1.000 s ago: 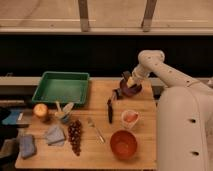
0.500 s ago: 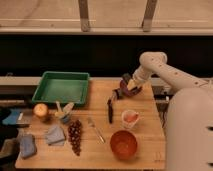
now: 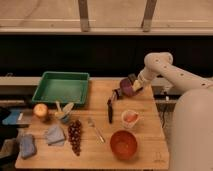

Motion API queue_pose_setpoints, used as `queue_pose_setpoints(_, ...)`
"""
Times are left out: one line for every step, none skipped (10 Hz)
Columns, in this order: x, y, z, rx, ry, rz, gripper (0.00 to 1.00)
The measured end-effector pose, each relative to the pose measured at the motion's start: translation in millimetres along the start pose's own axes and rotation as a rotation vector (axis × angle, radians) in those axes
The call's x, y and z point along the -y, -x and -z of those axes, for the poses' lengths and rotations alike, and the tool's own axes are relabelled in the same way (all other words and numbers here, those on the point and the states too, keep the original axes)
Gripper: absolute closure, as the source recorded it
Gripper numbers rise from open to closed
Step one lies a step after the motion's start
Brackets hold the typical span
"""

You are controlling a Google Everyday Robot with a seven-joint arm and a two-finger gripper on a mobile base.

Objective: Wipe purple bowl with eraser

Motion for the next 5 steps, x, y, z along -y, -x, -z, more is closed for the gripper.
queue_pose_setpoints(7.0,11.6,-5.3,-0.003,-0.011,-0.003,0.91)
queue_pose_setpoints(10.6,21.5,-10.4,-0.008,-0.018,-0.003,0.91)
queue_pose_setpoints(9.3,32.1,-13.1,-0.004,-0.022,0.001,0.91)
queue_pose_setpoints(4.0,38.9,-13.9,0.000,-0.022,0.010,0.91)
queue_pose_setpoints(-3.8,41.3,-14.4,0.005,-0.018,0.023,0.91)
